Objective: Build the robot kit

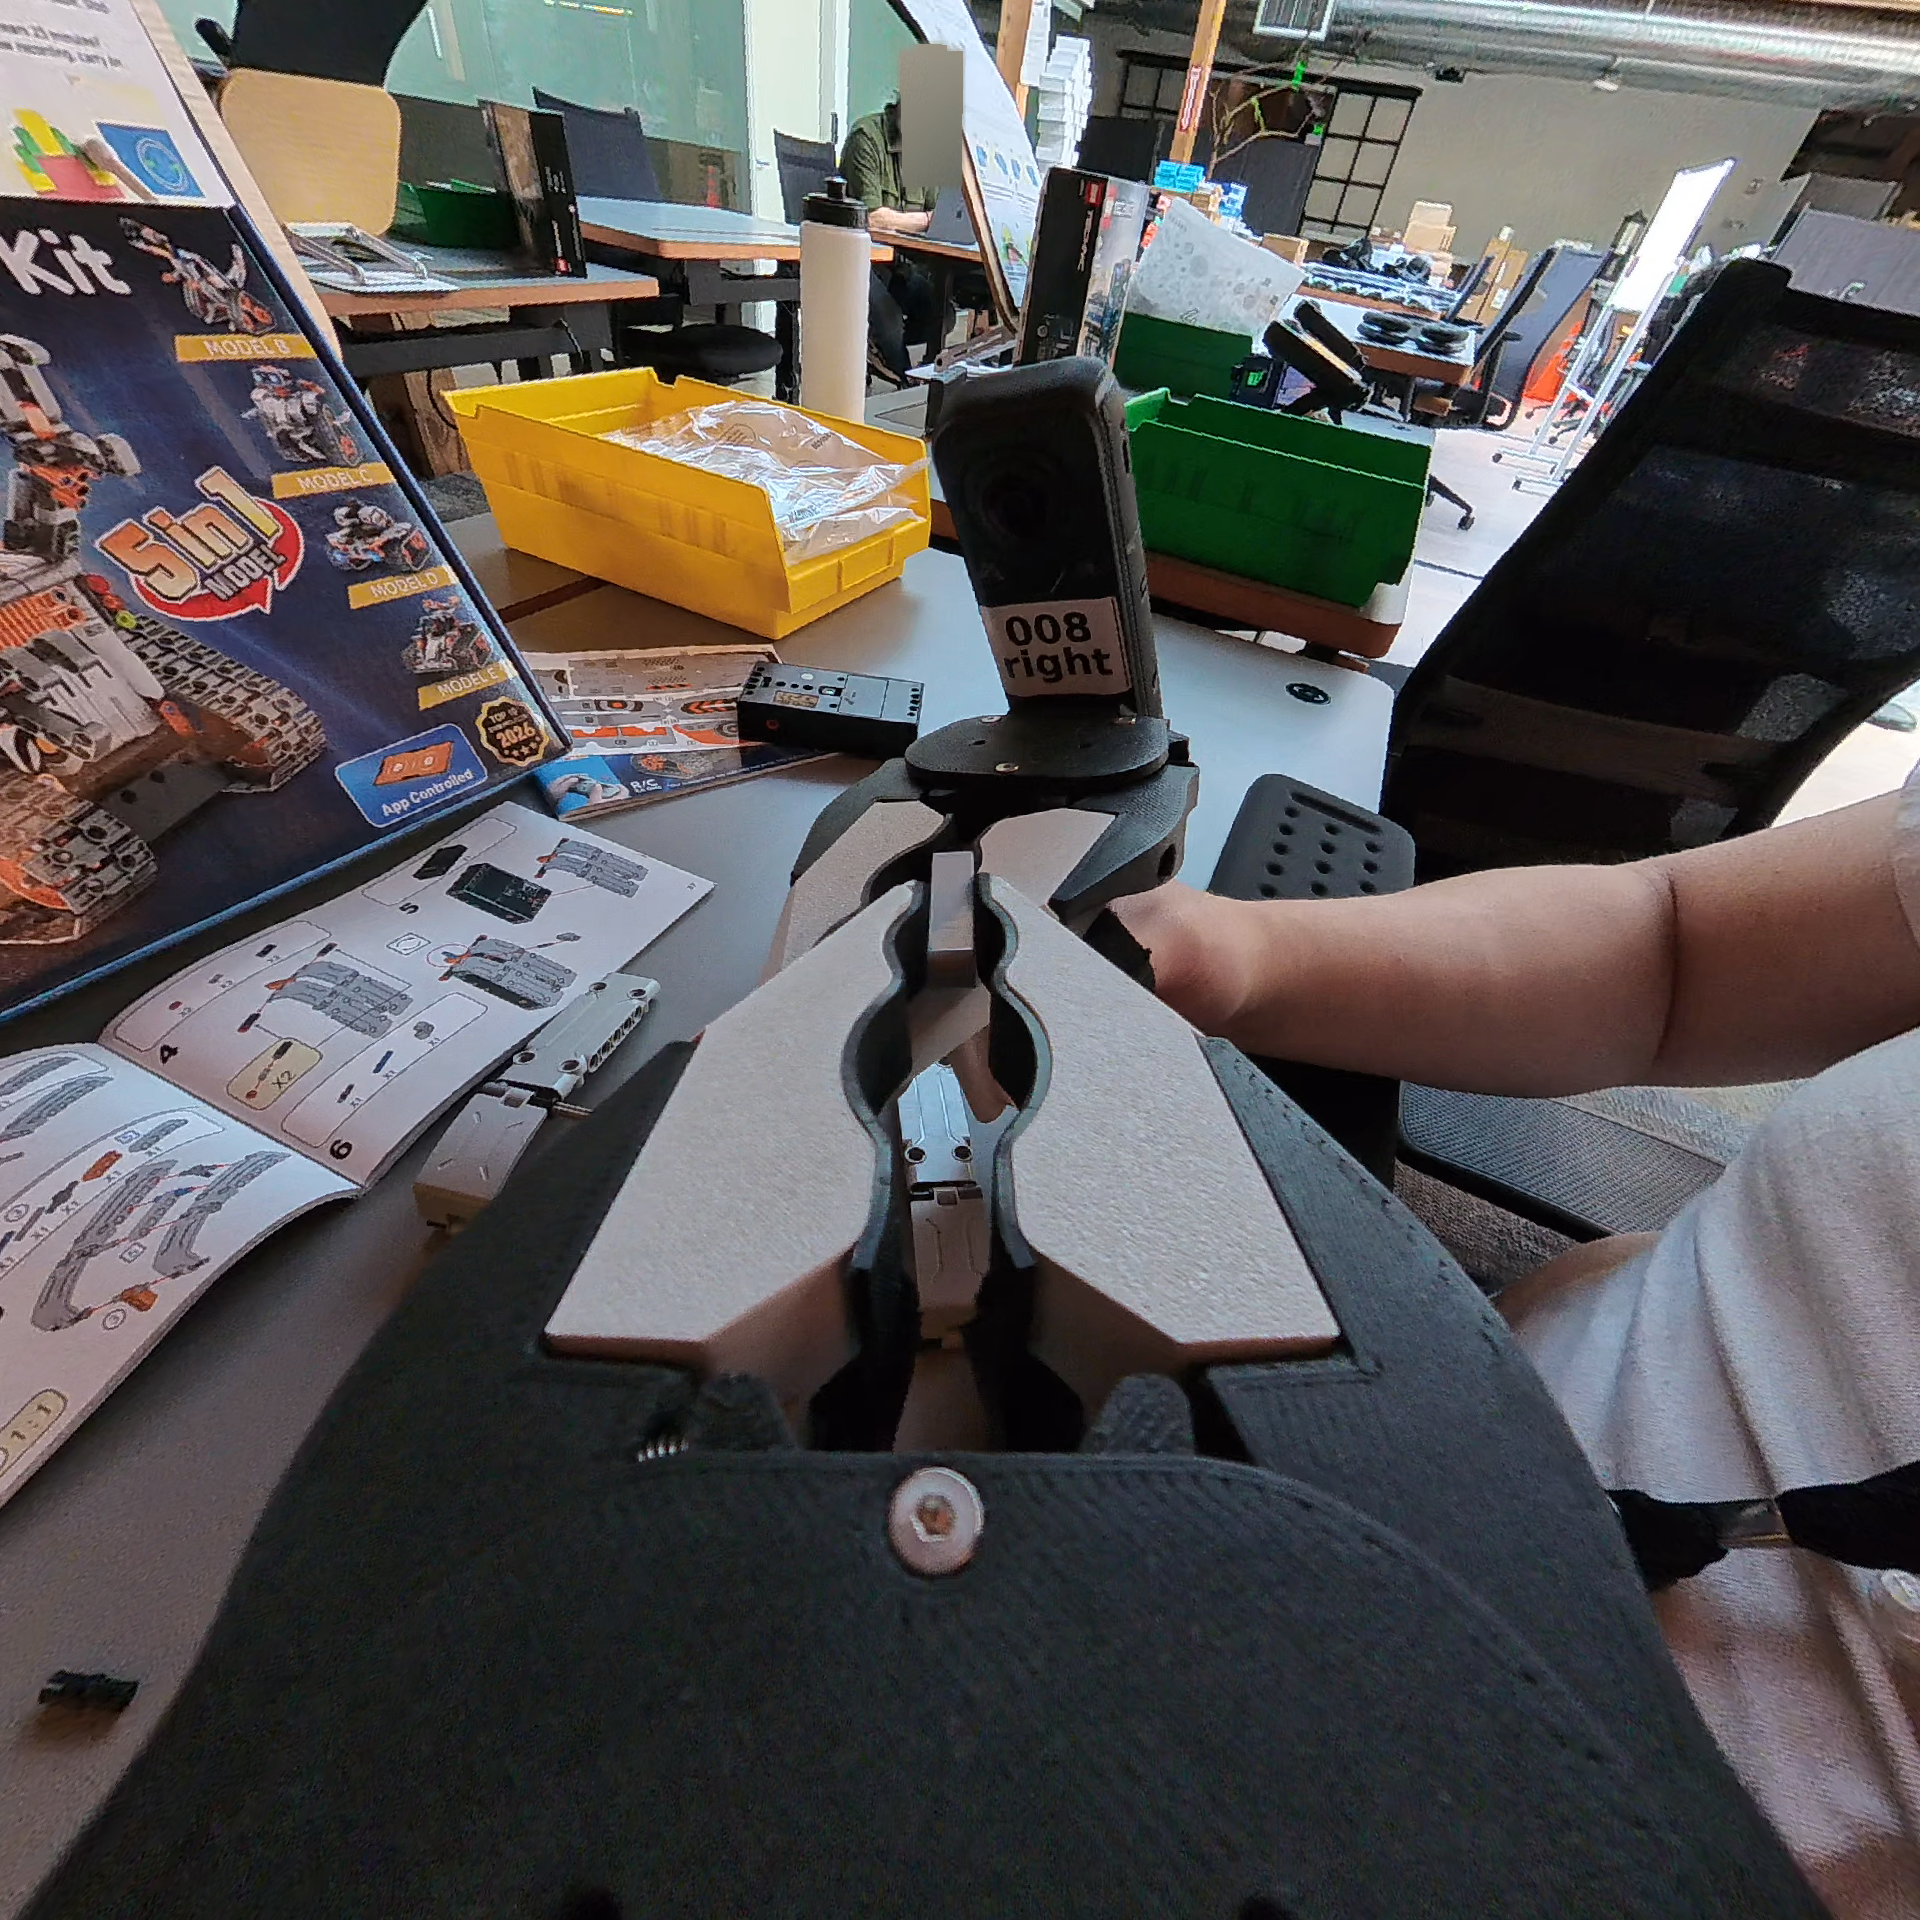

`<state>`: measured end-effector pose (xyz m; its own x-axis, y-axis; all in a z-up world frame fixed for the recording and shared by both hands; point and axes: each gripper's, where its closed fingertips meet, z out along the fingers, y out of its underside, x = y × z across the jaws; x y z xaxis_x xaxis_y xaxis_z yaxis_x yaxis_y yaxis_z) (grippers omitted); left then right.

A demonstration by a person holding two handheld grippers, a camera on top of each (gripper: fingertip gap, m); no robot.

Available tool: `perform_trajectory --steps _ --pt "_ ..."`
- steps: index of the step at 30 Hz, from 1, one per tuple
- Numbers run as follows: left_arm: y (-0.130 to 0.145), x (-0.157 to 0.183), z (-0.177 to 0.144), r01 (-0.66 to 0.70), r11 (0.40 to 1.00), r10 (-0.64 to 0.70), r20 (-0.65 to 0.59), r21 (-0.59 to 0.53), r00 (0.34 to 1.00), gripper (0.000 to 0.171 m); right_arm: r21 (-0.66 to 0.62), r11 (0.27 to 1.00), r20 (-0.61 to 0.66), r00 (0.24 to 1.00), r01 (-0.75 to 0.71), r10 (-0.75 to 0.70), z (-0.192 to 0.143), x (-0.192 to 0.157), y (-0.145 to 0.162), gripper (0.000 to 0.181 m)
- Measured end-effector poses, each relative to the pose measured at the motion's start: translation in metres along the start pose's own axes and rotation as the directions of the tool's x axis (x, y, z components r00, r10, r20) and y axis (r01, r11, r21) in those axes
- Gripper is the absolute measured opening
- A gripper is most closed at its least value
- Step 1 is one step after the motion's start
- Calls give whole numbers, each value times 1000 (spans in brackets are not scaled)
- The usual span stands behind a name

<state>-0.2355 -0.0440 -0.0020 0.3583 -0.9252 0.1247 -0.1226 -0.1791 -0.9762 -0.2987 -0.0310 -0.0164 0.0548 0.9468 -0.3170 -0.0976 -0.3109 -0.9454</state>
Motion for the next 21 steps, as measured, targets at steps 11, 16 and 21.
perform_trajectory --steps 11,16,21 --pt "-2 -46 -31 44 994 -65 238 96 969 6 -23 999 -252 967 43 -47 -16 39 0 3" --pt "24 -85 -49 140 981 -179 336 137 925 5 -97 966 -361 896 241 -260 -17 40 -3 3" --pt "40 -87 -39 130 983 -168 343 131 924 5 -168 923 -418 822 347 -386 -8 40 3 3"
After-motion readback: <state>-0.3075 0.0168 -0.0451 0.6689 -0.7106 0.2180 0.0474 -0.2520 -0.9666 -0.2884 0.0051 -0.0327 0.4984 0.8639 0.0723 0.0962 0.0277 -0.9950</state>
